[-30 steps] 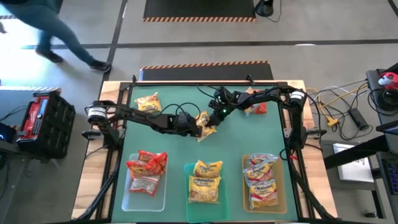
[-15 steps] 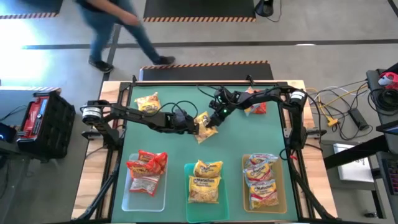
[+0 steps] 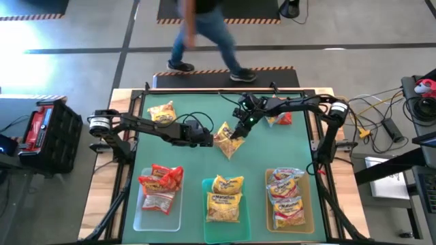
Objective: Sort Maruchan noodles
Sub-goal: Put the yellow noodle pack into green bin
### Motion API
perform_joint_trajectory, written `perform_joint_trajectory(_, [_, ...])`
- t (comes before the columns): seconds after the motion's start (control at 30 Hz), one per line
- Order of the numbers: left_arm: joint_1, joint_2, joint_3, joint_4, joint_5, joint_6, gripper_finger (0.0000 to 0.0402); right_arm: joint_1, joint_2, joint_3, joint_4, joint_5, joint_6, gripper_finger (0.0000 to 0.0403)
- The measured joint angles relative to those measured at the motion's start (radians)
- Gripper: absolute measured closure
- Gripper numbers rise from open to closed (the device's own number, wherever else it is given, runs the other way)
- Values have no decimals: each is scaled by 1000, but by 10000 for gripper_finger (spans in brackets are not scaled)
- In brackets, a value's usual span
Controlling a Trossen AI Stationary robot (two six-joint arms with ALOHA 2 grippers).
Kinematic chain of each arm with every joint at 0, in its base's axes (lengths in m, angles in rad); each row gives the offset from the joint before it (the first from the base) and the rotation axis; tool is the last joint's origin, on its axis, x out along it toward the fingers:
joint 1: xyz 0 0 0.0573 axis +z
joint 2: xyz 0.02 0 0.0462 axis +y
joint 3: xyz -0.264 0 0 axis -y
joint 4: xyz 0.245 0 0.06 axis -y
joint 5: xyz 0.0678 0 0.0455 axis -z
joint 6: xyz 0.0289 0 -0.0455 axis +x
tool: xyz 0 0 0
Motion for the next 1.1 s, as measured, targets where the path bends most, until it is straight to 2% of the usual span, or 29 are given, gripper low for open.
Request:
perform_joint_trajectory(0.37, [-6,0,-10,0,-8,3,239,0,-36,0,-47,-2,12,290])
perform_joint_trajectory(0.7, [-6,0,-50,1,-7,15,239,20,-246,0,-325,-11,-48,290])
perform_joint_trajectory(0.87, [-6,0,-49,7,-7,39,239,119,-356,0,-420,11,1,290])
perform_joint_trajectory(1.1, [-10,-5,-33,12,-5,132,239,361,-498,0,-499,129,142,289])
